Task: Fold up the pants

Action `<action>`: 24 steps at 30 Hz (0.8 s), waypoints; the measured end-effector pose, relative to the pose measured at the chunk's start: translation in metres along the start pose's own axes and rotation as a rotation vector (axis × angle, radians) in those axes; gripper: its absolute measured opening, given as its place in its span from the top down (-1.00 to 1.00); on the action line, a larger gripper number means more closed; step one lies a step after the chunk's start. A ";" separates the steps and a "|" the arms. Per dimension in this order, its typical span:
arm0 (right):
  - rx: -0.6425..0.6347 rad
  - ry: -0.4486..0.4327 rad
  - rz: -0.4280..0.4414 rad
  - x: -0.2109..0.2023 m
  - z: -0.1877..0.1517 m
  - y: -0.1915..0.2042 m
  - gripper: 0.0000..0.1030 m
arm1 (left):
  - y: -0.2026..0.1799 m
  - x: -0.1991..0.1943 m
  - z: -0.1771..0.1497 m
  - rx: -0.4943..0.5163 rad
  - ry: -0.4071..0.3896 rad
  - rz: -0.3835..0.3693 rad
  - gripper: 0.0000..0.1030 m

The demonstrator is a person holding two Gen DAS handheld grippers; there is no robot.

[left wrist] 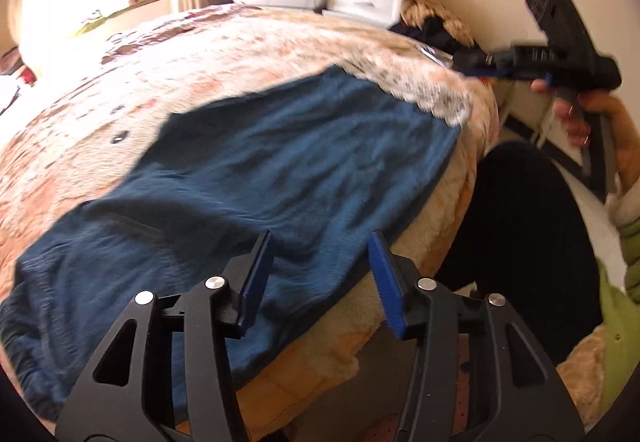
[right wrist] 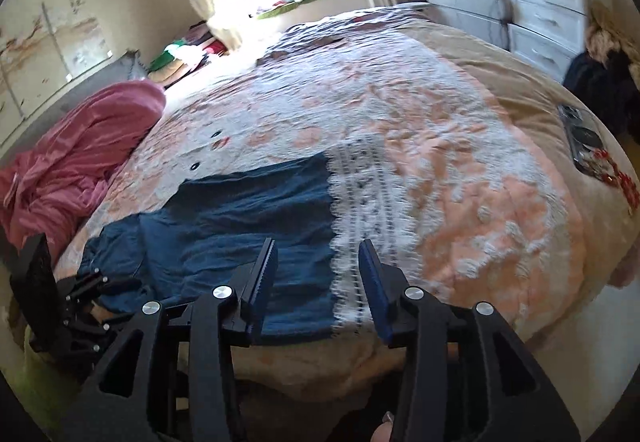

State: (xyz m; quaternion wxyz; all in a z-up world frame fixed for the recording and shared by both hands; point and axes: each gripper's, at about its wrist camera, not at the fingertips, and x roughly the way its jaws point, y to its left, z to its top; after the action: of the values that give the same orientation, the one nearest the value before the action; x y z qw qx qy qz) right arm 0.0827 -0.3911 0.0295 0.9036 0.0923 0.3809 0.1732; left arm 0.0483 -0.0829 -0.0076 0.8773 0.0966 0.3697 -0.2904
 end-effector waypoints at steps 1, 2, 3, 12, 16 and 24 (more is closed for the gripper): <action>-0.029 0.019 0.008 0.010 0.001 0.010 0.16 | 0.006 -0.006 -0.001 -0.018 -0.006 0.029 0.14; -0.054 0.045 0.018 0.021 0.002 0.019 0.16 | 0.014 -0.010 -0.002 -0.041 -0.002 0.054 0.12; -0.075 0.072 0.039 0.033 0.003 0.026 0.14 | 0.021 -0.014 -0.005 -0.065 0.006 0.082 0.10; -0.051 0.203 -0.037 0.078 -0.016 0.016 0.04 | 0.090 -0.033 -0.044 -0.261 0.110 0.335 -0.08; -0.047 0.210 -0.019 0.078 -0.019 0.008 0.03 | 0.110 -0.035 -0.050 -0.316 0.097 0.281 -0.08; -0.023 0.097 0.057 0.051 -0.003 0.012 -0.18 | 0.091 -0.048 -0.013 -0.249 0.045 0.274 -0.39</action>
State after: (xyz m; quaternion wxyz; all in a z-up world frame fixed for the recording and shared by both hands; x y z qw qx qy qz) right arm 0.1105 -0.3603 -0.0021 0.8798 0.0842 0.4194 0.2074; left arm 0.0665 0.0167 0.0125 0.9053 0.0433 0.4058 -0.1181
